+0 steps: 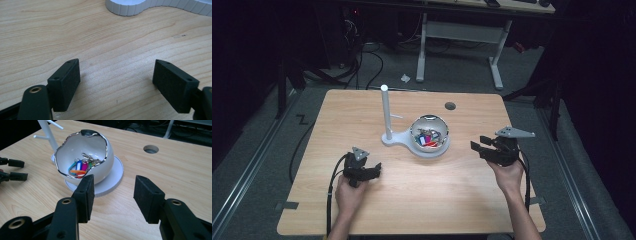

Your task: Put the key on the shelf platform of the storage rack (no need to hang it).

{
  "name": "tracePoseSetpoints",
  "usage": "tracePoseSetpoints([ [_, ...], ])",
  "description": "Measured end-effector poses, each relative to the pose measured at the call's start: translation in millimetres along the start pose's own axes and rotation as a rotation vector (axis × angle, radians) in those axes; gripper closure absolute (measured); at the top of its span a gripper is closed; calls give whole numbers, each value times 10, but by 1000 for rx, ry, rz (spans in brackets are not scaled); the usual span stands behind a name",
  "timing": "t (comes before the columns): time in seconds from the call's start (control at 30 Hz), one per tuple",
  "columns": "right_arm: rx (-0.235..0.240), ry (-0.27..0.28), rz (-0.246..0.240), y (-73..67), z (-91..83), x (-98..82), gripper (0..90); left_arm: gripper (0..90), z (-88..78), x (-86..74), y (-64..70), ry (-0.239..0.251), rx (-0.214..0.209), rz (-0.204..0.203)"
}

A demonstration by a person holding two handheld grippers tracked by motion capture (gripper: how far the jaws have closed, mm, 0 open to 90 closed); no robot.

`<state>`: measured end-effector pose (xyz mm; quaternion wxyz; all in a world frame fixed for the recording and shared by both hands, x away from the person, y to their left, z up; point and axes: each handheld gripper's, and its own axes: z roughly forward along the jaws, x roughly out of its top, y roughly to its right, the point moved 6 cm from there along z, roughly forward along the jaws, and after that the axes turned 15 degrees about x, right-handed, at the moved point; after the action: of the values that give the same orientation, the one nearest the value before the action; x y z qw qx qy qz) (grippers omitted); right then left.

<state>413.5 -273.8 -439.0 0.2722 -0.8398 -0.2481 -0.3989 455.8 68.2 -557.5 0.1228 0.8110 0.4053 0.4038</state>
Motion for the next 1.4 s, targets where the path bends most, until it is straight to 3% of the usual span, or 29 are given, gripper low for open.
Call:
tracePoseSetpoints([
  [0.63, 10, 36, 40, -36, -214, -289, 502, 224, 2, 1, 1, 1, 2, -2],
  [1.4, 76, 17, 93, -162, -19, -658, 493, 224, 2, 1, 1, 1, 2, -2],
])
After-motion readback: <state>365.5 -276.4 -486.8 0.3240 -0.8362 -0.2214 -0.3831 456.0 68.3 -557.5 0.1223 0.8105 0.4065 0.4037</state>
